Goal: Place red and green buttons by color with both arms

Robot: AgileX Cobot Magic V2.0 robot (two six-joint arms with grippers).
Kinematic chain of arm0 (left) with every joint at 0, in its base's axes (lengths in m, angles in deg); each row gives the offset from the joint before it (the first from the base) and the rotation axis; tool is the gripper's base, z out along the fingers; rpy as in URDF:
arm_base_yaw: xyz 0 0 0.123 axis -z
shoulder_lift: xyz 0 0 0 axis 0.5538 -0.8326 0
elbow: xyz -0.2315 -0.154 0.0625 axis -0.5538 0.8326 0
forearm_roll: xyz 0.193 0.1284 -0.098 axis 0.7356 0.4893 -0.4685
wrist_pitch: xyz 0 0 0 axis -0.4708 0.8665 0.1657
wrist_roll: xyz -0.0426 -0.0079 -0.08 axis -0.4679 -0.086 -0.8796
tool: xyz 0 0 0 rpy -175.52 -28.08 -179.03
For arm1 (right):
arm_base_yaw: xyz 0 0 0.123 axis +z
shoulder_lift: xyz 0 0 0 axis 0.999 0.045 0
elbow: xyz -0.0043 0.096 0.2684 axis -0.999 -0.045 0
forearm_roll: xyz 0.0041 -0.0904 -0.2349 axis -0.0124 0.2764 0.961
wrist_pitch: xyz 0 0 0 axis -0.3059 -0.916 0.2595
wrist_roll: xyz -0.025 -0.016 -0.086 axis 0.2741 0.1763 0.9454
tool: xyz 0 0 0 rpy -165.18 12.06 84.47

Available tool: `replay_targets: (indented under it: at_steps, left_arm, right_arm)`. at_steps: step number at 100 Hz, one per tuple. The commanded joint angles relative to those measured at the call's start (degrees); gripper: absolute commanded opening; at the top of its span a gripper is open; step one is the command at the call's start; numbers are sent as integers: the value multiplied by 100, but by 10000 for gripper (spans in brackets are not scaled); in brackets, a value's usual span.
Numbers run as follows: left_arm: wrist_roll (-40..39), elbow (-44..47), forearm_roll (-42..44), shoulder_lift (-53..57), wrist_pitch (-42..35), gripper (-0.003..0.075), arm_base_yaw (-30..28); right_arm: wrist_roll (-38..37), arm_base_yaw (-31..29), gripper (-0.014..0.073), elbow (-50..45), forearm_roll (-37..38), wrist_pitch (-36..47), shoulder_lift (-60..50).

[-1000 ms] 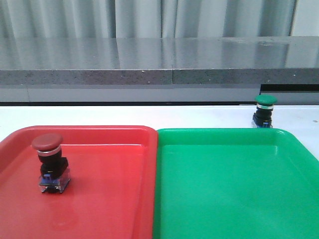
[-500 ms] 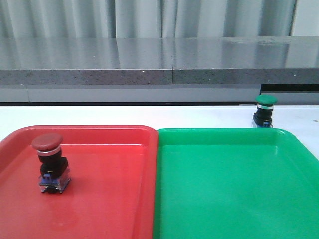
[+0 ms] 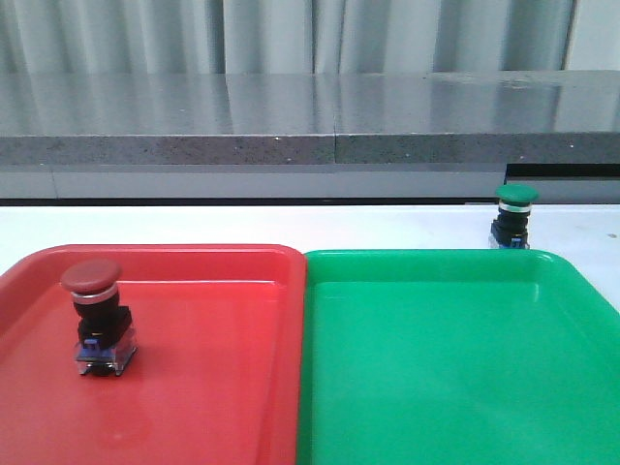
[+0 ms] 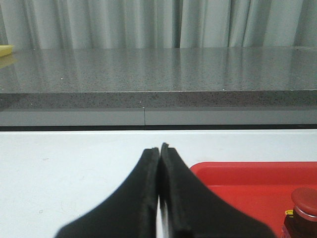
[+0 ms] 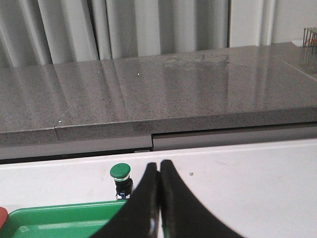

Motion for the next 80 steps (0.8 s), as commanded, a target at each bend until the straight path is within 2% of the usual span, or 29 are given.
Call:
replay_targets:
  at_steps: [1,29,52,73,80]
  left_arm:
    - [-69,73,-50,180,-416,-20,-9]
    - [-69,73,-50,180,-416,-20,-9]
    - [-69,73,-50,180,-416,-20,-9]
    - [-69,73,-50,180,-416,-20,-9]
    - [-69,73,-50,180,-416,-20,-9]
  right_arm:
    - [10,-4,-64,504,3,312,580]
    - [10,1,-64,1145,72,249,2252]
    - [4,1,-64,1604,89,570,3541]
    - [4,81,-55,2399,64,-193,4649]
    - [4,219,5,2719,64,-544,5054]
